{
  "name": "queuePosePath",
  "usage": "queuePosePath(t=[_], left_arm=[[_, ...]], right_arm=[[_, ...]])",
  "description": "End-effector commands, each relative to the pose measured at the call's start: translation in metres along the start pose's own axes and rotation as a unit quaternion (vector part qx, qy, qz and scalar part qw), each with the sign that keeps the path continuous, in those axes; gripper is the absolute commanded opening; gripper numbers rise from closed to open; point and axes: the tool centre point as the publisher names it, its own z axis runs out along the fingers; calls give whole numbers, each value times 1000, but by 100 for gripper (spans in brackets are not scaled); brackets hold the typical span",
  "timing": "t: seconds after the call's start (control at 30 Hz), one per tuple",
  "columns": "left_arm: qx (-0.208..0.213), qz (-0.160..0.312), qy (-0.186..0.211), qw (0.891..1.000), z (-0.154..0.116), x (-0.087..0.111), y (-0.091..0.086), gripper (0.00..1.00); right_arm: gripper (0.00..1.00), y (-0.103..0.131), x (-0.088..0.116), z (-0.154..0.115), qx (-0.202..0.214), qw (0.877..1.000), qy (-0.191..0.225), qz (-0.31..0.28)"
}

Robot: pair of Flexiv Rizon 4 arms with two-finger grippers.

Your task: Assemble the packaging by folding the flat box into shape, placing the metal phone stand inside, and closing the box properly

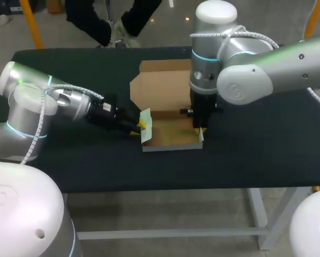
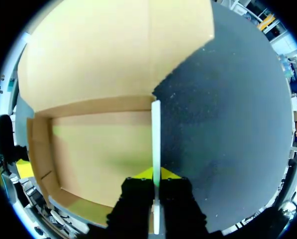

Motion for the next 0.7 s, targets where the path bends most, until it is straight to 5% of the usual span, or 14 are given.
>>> queuePosePath(t=[0.03, 0.7], left_arm=[[9, 0, -26, 1000, 3, 7, 4, 42], [44, 7, -134, 990, 11, 4, 5, 46]], right_arm=[[0, 1, 1, -1, 2, 1000, -1, 0], [0, 1, 1, -1, 2, 1000, -1, 0]])
